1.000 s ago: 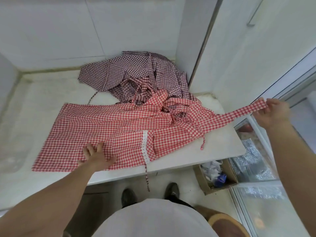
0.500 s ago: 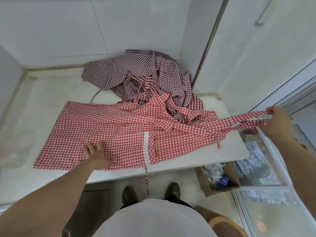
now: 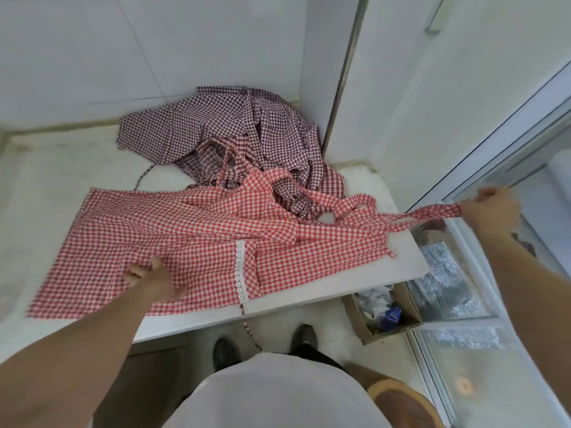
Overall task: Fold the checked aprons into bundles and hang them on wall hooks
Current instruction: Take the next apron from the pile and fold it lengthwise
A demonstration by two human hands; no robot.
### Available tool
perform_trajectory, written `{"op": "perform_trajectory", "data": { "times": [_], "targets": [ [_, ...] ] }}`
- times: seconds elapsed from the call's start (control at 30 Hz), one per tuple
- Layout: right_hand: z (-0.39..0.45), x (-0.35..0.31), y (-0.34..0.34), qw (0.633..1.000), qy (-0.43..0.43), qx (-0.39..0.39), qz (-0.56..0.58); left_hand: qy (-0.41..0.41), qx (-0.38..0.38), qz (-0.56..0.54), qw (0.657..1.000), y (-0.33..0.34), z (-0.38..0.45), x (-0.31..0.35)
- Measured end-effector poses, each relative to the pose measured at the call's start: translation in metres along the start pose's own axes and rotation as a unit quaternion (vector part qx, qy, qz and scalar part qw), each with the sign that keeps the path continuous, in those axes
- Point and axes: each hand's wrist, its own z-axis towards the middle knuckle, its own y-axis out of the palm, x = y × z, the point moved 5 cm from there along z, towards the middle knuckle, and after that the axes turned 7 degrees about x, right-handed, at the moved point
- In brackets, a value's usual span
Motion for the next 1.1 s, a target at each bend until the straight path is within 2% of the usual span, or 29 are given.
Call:
{"op": "perform_trajectory", "data": {
  "times": [0.1,0.17,0.2,0.23,0.3,0.37,0.47,0.53,0.67,0.73,0.77,0.83,0.93,1.0,1.1],
  "targets": [
    [-0.016,-0.010,0.025,0.997,-0.062,-0.009,0.039,0.020,0.058,0.030,0.998,-0.013,-0.009,0.022],
    [-0.043,-0.021,0.051,0.987,-0.146,-0.043,0.048,0.097,0.097,0.002,0.991,-0.018,-0.017,0.047],
    [-0.063,-0.028,0.066,0.976,-0.197,-0.081,0.048,0.137,0.089,-0.031,0.986,-0.016,-0.022,0.060],
    [-0.087,-0.037,0.080,0.956,-0.258,-0.127,0.052,0.162,0.072,-0.064,0.982,-0.011,-0.027,0.069],
    [-0.141,-0.059,0.106,0.896,-0.392,-0.204,0.052,0.163,0.043,-0.093,0.981,-0.001,-0.032,0.076],
    [-0.185,-0.067,0.130,0.835,-0.468,-0.283,0.053,0.155,0.042,-0.063,0.985,0.006,-0.035,0.075],
    [-0.210,-0.056,0.167,0.809,-0.439,-0.383,-0.072,0.147,0.033,-0.024,0.988,0.016,-0.041,0.069],
    [-0.206,-0.043,0.179,0.800,-0.427,-0.394,-0.149,0.134,0.009,-0.006,0.991,0.020,-0.047,0.065],
    [-0.184,-0.039,0.171,0.811,-0.401,-0.405,-0.131,0.133,-0.024,-0.001,0.991,0.020,-0.046,0.067],
    [-0.182,-0.054,0.164,0.792,-0.385,-0.450,-0.150,0.143,-0.018,-0.049,0.988,0.008,-0.039,0.068],
    [-0.183,-0.063,0.162,0.783,-0.378,-0.467,-0.162,0.155,0.003,-0.083,0.984,-0.001,-0.037,0.068],
    [-0.187,-0.082,0.161,0.785,-0.361,-0.475,-0.169,0.183,0.101,-0.102,0.973,-0.027,-0.041,0.072],
    [-0.211,-0.111,0.166,0.785,-0.330,-0.503,-0.147,0.249,0.249,-0.096,0.931,-0.057,-0.054,0.085],
    [-0.225,-0.119,0.177,0.783,-0.321,-0.507,-0.168,0.313,0.253,-0.083,0.912,-0.064,-0.061,0.097],
    [-0.240,-0.130,0.185,0.781,-0.306,-0.517,-0.172,0.391,0.204,-0.050,0.896,-0.068,-0.063,0.113]
  ]
}}
